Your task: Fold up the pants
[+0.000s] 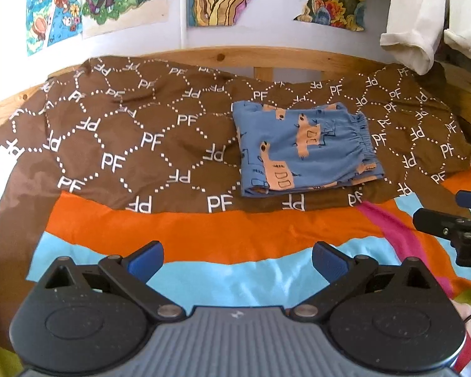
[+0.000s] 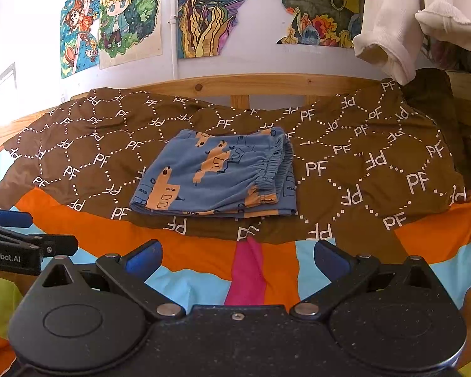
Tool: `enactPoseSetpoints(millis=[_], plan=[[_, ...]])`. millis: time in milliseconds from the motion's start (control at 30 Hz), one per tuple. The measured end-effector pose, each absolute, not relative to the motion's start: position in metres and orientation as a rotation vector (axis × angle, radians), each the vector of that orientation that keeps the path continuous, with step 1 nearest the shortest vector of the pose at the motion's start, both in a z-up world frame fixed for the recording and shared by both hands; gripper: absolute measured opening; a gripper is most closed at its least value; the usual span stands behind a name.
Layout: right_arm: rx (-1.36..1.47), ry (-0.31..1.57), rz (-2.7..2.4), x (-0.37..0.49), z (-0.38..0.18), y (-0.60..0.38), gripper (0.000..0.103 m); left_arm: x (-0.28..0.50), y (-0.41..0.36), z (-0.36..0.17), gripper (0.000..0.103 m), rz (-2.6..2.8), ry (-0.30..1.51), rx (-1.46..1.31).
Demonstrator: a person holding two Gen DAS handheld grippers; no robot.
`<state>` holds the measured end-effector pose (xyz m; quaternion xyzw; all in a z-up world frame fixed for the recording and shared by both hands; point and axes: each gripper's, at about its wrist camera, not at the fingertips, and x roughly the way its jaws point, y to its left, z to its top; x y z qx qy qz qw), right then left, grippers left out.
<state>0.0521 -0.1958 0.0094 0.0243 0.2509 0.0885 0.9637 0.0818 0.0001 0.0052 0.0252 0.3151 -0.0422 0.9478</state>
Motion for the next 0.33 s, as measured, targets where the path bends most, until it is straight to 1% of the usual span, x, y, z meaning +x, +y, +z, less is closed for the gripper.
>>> enactPoseSetpoints(millis=[333], plan=[[0.054,0.507,0.181,0.0534,0.0094,-0.1975,0.102,0.0814,-0.0008,0.005,0.103,-0.069,0.649,0.06]])
